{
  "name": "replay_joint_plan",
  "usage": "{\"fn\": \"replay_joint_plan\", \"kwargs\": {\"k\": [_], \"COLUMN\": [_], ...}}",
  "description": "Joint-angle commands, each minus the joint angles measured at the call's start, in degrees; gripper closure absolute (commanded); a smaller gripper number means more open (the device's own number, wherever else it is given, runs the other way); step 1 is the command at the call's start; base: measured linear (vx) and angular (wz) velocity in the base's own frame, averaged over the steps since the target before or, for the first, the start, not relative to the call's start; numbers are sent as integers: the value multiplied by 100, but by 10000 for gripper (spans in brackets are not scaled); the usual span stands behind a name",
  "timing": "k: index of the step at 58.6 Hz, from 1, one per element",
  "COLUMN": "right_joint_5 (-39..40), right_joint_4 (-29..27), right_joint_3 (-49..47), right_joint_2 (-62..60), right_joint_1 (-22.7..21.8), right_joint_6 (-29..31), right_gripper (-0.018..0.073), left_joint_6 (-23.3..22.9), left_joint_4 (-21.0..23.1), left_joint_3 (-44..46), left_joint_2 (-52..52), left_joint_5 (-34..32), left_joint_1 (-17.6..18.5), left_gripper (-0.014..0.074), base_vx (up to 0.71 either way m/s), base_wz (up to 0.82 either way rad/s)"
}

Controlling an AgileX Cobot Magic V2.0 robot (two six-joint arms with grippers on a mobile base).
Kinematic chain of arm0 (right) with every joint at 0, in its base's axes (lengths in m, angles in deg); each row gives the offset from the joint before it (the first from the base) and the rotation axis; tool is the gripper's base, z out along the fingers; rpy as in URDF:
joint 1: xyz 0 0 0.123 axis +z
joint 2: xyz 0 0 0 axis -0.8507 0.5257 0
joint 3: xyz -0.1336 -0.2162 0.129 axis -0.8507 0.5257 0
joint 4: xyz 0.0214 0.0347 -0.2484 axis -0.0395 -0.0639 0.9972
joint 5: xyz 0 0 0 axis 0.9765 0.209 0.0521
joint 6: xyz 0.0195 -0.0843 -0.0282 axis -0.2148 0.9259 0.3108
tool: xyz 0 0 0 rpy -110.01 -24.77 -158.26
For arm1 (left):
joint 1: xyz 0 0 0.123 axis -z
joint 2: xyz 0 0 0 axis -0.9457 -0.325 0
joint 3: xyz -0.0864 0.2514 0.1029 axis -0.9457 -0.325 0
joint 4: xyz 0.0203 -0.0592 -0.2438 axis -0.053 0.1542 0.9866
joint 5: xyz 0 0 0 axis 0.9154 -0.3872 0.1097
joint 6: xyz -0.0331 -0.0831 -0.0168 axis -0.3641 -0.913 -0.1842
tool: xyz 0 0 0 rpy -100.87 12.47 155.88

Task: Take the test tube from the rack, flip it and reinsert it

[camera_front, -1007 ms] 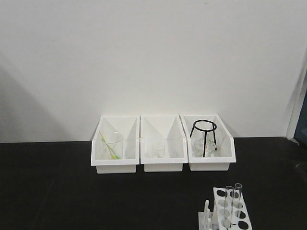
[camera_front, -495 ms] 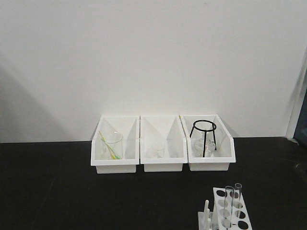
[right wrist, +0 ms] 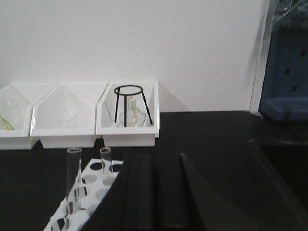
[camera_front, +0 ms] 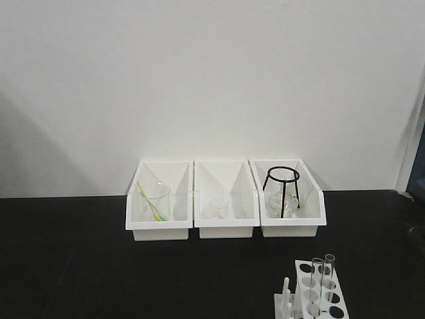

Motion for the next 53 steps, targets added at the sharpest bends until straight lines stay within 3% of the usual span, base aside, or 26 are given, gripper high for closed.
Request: {"fn": "replay_joint_plan", "kwargs": {"k": [1,12,22,33,40,53], "right_joint_5": [578,798,1138,2714,3630,5088], "right_joint_4": [40,39,83,674,714,951], "right_joint_3": [-212,-212,-173,40,40,21], "right_joint_2": [314,825,1528,2578,3359,4731], "right_joint_1": [-36,-36,-31,421,774,832], "right_joint_6": [-26,-53,-524,-493,-467,-509], "right_gripper": [438,232,100,90,90,90], "left_joint_6": [2,2,2,2,2,2], "left_joint_4": [20,20,20,20,20,20], "left_joint_3": [1,1,1,1,1,1], "left_joint_2": [61,61,61,61,61,61], "left_joint_5": [-497,-497,-497,-497,-497,-497], "left_joint_1": [42,42,42,42,42,42], "left_gripper": [603,603,603,603,603,603], "base_vx": [0,0,0,0,0,0], "base_wz": [0,0,0,0,0,0]}}
